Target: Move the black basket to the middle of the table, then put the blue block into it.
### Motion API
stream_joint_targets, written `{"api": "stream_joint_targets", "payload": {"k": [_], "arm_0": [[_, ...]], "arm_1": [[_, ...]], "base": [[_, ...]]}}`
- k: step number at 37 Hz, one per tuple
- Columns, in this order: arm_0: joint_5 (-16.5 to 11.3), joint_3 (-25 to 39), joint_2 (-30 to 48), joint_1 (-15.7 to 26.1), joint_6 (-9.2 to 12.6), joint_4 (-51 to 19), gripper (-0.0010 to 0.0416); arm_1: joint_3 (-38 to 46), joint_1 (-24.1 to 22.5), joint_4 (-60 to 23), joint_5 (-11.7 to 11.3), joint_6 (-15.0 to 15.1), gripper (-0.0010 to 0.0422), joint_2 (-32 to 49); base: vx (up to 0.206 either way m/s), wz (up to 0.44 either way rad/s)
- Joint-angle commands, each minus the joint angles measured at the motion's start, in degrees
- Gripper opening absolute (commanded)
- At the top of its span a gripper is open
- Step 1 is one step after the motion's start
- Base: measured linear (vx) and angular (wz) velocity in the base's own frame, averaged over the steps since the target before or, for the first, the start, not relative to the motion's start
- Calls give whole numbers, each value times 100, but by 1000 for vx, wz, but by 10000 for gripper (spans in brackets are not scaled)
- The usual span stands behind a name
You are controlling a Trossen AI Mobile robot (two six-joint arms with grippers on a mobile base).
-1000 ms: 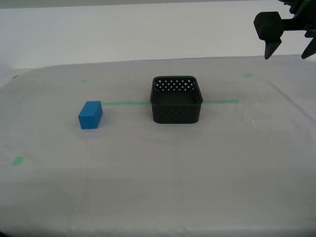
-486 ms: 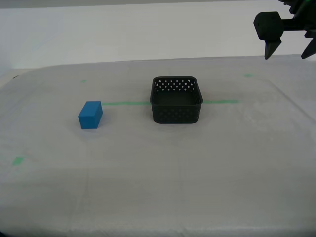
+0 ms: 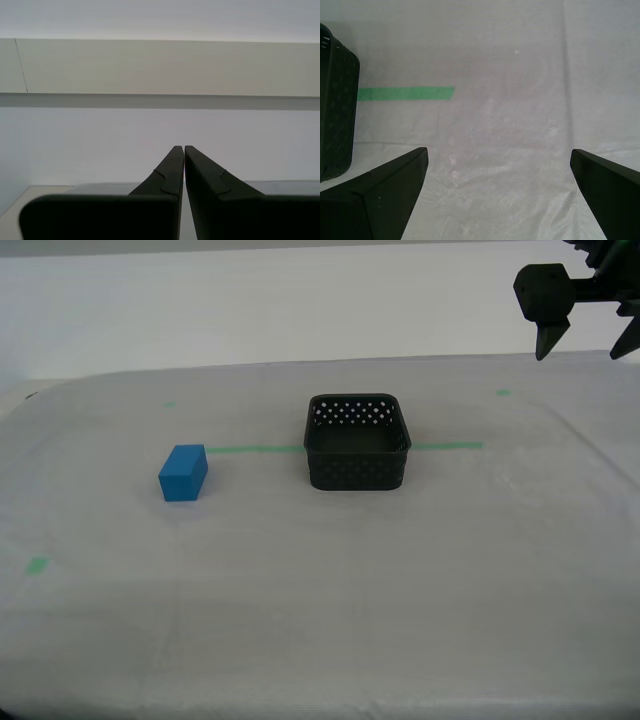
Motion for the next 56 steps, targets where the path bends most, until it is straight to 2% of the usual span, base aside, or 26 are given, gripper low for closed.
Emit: {"api": "stream_joint_targets", "payload": {"k": [1,15,21,27,32,41,44,50,56], "arm_0": [[17,7,2,4,0,7,398],[17,7,2,4,0,7,399],[17,7,2,4,0,9,398],[17,7,2,4,0,11,399],[17,7,2,4,0,13,399],[17,7,2,4,0,17,398],[17,7,2,4,0,24,399],[17,7,2,4,0,26,399],[17,7,2,4,0,35,399]], "arm_1": [[2,0,22,-4,9,0,-2],[20,2,24,-55,2,0,-2],[92,-2,-122,-52,-151,0,-2],[468,-7,-1115,-39,-186,0,-4],[892,-13,-2074,103,-219,0,-4],[1626,-46,-4019,101,-426,0,-2],[1749,-46,-4334,76,-466,0,-2],[1926,-52,-4942,83,-809,0,-2],[2031,-79,-5545,83,-966,0,-2]], "base": [[0,0],[0,0],[0,0],[0,0],[0,0],[0,0],[0,0],[0,0],[0,0]]}}
